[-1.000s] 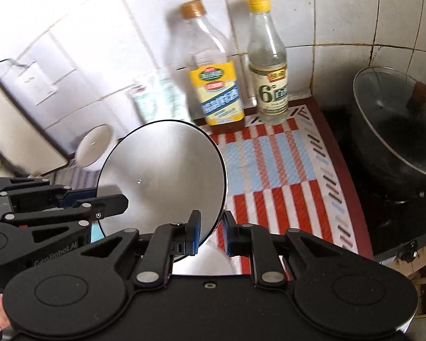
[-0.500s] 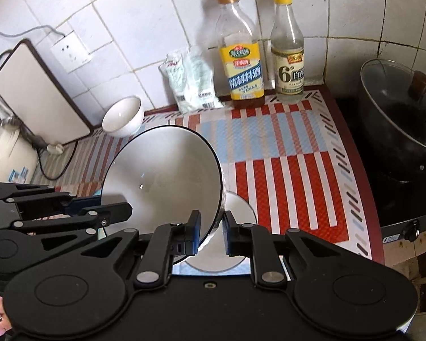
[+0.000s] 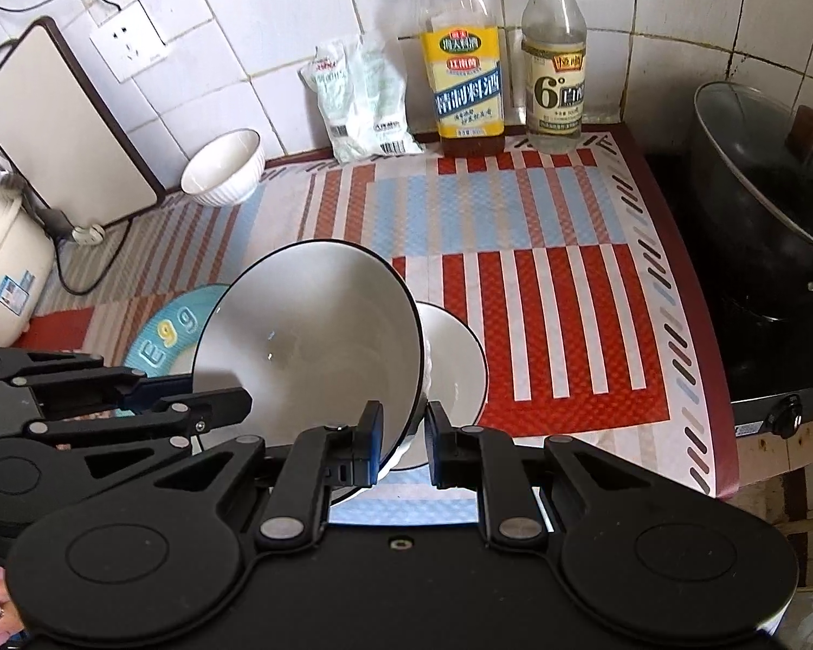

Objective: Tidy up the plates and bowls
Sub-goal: 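Carry the bowl with both grippers over the first placed bowl, then lower the bowl into the first bowl and open both grippers, then move both grippers to the white bowl below the wall socket, then close both grippers on the white bowl's rim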

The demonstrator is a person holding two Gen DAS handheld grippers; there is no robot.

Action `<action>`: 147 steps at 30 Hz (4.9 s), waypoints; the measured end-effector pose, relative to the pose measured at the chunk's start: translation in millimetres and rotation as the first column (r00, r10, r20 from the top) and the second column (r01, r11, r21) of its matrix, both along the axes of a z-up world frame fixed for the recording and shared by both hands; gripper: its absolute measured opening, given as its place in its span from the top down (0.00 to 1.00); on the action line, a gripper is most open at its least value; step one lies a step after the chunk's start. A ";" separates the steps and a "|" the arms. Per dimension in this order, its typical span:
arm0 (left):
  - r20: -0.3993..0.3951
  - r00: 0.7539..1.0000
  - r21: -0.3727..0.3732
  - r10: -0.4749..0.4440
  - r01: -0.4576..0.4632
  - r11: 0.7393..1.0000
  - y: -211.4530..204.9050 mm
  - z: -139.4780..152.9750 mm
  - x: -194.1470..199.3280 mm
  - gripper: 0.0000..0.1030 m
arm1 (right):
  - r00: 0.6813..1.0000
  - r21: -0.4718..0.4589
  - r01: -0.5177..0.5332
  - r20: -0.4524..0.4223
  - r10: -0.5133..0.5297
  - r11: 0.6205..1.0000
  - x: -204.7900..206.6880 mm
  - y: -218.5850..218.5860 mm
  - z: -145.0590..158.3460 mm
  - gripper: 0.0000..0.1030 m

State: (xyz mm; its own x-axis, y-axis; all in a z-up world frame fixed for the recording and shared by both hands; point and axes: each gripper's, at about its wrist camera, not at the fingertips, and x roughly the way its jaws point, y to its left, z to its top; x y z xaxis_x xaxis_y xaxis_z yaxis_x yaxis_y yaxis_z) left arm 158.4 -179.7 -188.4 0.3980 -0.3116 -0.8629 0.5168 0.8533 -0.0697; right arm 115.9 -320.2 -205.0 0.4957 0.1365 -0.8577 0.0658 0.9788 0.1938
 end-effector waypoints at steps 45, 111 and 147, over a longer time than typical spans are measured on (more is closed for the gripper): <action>-0.038 0.999 0.065 0.034 -0.031 0.997 -34.9 -54.5 35.4 0.78 | 0.998 0.023 0.068 -0.012 -0.068 0.997 15.1 -21.0 -55.0 0.78; 0.090 0.992 -0.036 0.094 -0.091 0.995 187.9 -11.6 256.5 0.64 | 0.970 0.042 -0.072 0.234 0.060 0.997 212.9 168.3 -14.1 0.41; 0.014 0.956 -0.063 0.292 -0.290 0.955 179.9 -85.3 311.6 0.88 | 0.985 0.131 0.154 0.058 -0.162 0.979 310.1 164.7 -99.8 0.80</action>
State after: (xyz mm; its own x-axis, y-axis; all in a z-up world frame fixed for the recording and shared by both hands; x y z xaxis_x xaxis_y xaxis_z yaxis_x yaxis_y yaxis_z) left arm 470.0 0.2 -273.7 0.4989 -0.2298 -0.8357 0.2487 0.9616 -0.1160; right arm 426.0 -155.5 -304.9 0.5761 0.1565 -0.8022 0.2001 0.9246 0.3241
